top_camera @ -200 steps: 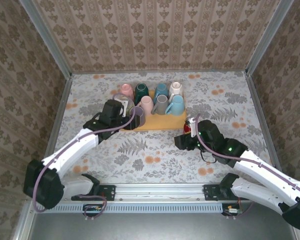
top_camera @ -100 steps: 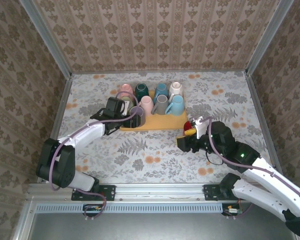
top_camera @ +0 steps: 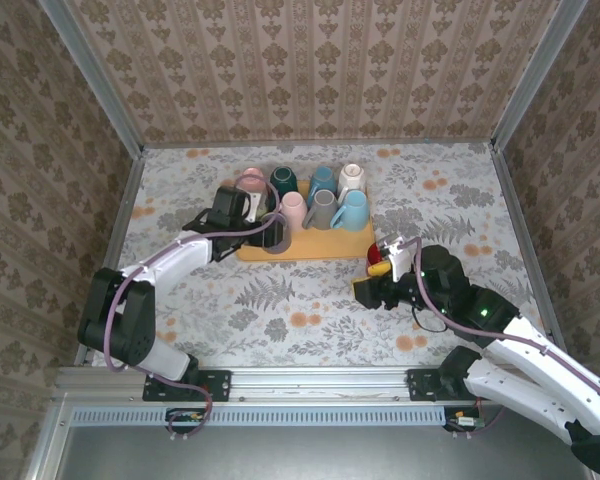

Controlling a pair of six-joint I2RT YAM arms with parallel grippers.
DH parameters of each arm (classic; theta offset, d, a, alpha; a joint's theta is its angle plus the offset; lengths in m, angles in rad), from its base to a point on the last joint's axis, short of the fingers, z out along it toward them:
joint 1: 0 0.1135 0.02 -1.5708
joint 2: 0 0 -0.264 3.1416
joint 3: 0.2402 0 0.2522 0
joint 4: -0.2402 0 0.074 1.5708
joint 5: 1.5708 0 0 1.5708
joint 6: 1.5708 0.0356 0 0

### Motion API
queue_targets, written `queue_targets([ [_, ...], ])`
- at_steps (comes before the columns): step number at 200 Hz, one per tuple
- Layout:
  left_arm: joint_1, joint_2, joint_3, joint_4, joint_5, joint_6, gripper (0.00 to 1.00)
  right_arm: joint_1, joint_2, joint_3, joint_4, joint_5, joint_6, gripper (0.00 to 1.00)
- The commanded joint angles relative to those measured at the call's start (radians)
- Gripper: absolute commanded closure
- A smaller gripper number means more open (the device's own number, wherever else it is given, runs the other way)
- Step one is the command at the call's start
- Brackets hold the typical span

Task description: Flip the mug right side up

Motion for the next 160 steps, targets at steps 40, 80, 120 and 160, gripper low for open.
queue_targets([
  [40, 0.010, 0.104, 0.066, 0.026, 0.041, 0.011, 0.19, -0.007, -0.014, -0.016, 0.017, -0.074, -0.015, 0.34],
  [80, -0.009, 0.112, 0.025, 0.053, 0.102, -0.020, 0.21, -0.007, -0.032, -0.023, 0.015, -0.078, -0.023, 0.34],
  [120, -0.063, 0.070, -0.040, 0.095, 0.136, -0.065, 0.23, -0.007, -0.032, -0.031, 0.029, -0.073, -0.020, 0.34],
  [160, -0.139, 0.062, -0.048, 0.068, 0.114, -0.069, 0.24, -0.007, -0.034, -0.034, 0.029, -0.060, -0.020, 0.34],
])
